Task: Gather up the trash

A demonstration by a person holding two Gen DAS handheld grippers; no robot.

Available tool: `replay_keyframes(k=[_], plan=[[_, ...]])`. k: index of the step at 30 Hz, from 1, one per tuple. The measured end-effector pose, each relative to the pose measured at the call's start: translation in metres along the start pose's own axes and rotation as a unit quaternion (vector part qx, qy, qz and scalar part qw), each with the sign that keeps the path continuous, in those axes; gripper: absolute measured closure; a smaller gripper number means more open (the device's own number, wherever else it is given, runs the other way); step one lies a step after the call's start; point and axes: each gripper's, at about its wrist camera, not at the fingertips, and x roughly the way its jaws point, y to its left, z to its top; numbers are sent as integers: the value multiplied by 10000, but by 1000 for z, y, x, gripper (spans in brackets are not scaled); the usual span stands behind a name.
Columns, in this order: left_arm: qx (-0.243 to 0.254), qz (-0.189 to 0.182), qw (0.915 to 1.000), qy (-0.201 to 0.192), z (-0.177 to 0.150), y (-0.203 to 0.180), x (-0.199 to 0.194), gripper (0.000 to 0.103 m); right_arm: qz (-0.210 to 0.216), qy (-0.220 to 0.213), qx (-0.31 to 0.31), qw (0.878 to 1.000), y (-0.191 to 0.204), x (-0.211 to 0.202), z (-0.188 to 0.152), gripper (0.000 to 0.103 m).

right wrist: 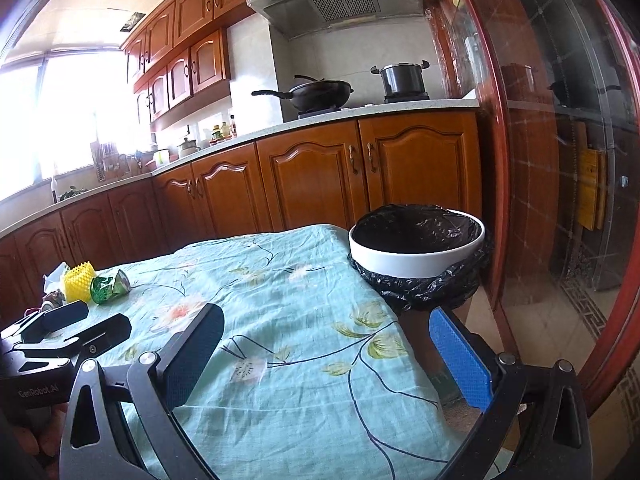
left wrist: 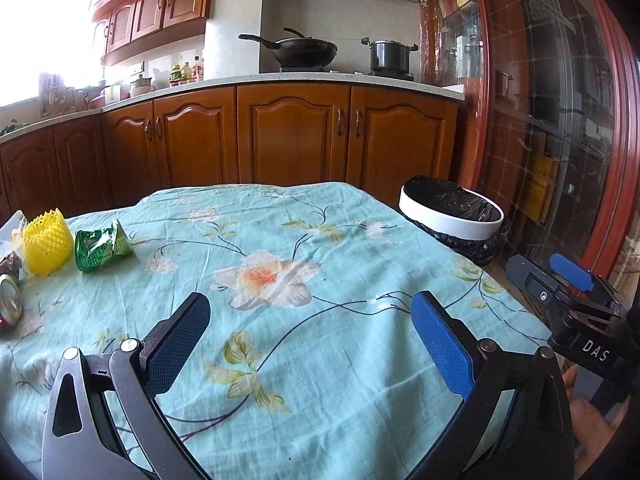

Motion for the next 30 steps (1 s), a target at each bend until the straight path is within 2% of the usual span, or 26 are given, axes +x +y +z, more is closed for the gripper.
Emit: replay_keyframes(k=[30], plan=[[-85,180,9996,-191,-1,6,-11,0,165,-94,-190,9996,16,-4,-3,0]])
